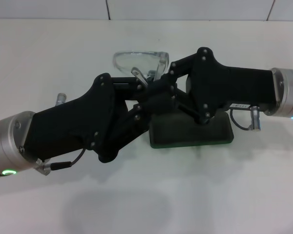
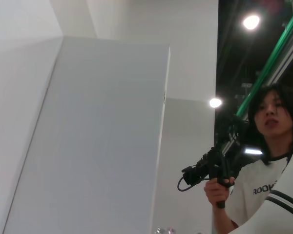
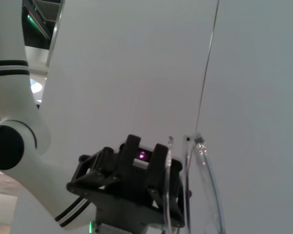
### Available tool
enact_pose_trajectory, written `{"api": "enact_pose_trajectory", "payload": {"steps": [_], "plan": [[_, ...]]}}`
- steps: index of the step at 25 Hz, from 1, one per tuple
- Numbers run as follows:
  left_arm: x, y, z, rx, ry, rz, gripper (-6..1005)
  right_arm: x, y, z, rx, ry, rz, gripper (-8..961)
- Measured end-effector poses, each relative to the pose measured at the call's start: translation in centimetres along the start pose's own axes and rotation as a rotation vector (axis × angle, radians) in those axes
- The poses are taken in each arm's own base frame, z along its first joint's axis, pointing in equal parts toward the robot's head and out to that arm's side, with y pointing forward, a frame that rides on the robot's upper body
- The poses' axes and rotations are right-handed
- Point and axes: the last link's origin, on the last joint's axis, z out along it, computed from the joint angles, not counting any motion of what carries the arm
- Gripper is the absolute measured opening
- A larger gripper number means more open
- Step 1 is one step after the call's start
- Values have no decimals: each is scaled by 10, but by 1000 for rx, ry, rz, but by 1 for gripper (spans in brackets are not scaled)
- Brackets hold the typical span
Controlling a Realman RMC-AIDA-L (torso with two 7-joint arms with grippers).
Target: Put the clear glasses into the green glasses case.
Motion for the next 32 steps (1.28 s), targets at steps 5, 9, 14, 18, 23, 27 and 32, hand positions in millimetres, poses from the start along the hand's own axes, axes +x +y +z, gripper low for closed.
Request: {"api": "enact_pose_trajectory", "payload": {"steps": [5,9,14,18,23,27,32], "plan": [[0,0,0,-13,-11,-6,152,-1,-3,-4,24,-6,-12,48],[0,0,-1,-9,-9,-6,151,-2,-3,-5,32,-10,-15,48],[1,0,-2,-2,-5,-5,146,-3,-5,-10,56,-13,-19,49],[1,-1,-5,17,-4,-5,147,-6,-5,-11,52,-19,-19,50],[7,-5,-36,126,-40,18,148,-25,-6,-20,12,16,-9,53],[20,-3,-77,260,-78,52,147,-49,-2,-30,-23,110,-11,54],[35,8,-117,391,-106,82,146,-81,8,-32,-59,305,-19,56]]}}
